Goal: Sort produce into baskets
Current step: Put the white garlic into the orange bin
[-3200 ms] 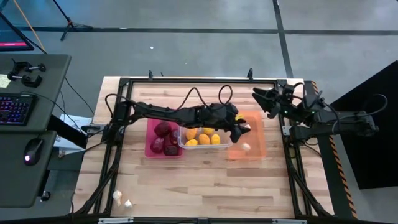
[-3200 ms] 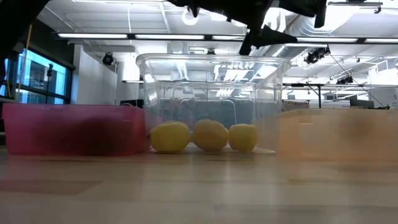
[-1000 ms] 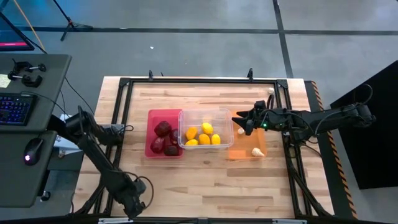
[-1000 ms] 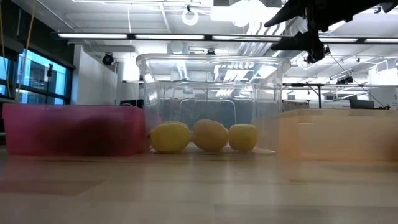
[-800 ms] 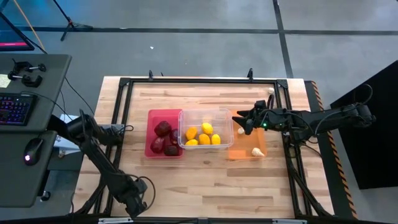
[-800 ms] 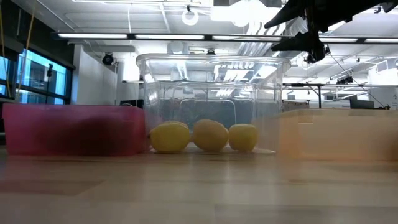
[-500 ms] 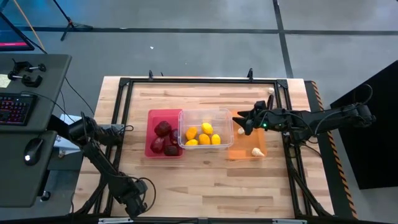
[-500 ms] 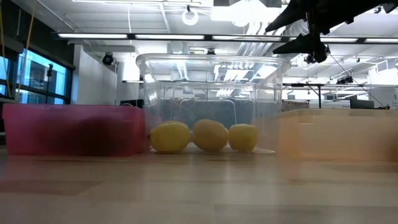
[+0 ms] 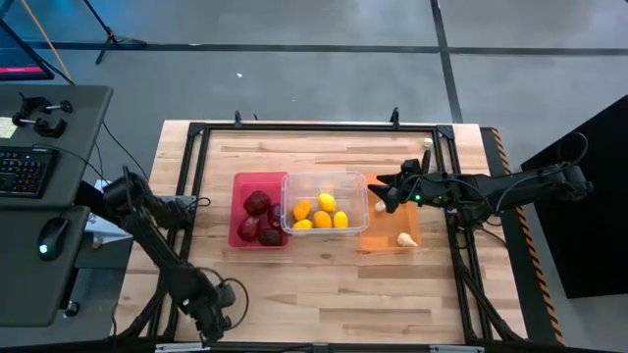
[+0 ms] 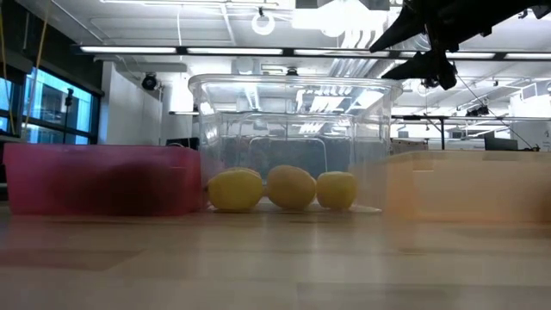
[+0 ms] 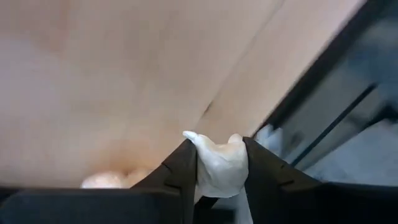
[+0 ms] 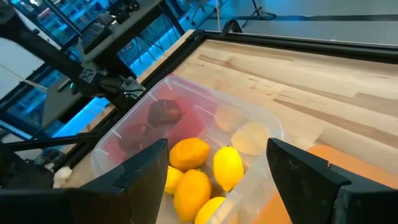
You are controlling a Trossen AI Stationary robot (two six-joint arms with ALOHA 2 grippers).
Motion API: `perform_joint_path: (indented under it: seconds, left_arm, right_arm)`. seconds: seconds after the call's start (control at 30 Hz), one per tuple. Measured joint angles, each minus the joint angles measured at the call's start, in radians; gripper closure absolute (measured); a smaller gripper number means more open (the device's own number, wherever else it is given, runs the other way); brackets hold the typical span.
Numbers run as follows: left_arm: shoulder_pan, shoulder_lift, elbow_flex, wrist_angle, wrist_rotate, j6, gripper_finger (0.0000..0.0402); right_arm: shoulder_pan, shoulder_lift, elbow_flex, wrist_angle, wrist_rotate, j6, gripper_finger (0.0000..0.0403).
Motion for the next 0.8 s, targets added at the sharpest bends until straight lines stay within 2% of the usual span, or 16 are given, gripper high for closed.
perform_joint_path:
  seconds: [0.1,0.2,0.27,0.33,0.43,0.6,0.8]
  left_arm:
    - [0.048,-0.114,0.0,0.003,-0.185,0.0,0.0304]
    - [0.125,-0.234,0.0,0.011,-0.447,0.031,0.0294]
    - [0.2,-0.299,0.002,0.02,-0.605,0.098,0.0293]
    - [0.3,-0.331,0.025,0.019,-0.698,0.209,0.0294]
    - [0.459,-0.321,0.084,0.058,-0.722,0.485,0.0298]
    - [0.664,-0.215,0.184,0.289,-0.711,0.902,0.0299]
    - [0.774,-0.008,0.347,0.473,-0.658,1.181,0.0299]
  right_arm:
    - [0.0,0.0,0.0,0.0,0.0,0.012,0.0142]
    - [0.0,0.0,0.0,0.002,-0.001,0.045,0.0142]
    - [0.0,-0.001,0.0,0.012,-0.001,0.078,0.0142]
    - [0.0,-0.002,0.0,0.041,-0.001,0.112,0.0142]
    - [0.0,-0.004,0.0,0.146,-0.01,0.095,0.0142]
    - [0.001,-0.036,0.0,0.378,-0.065,-0.03,0.0142]
    - [0.001,-0.125,0.001,0.514,-0.07,-0.168,0.0142]
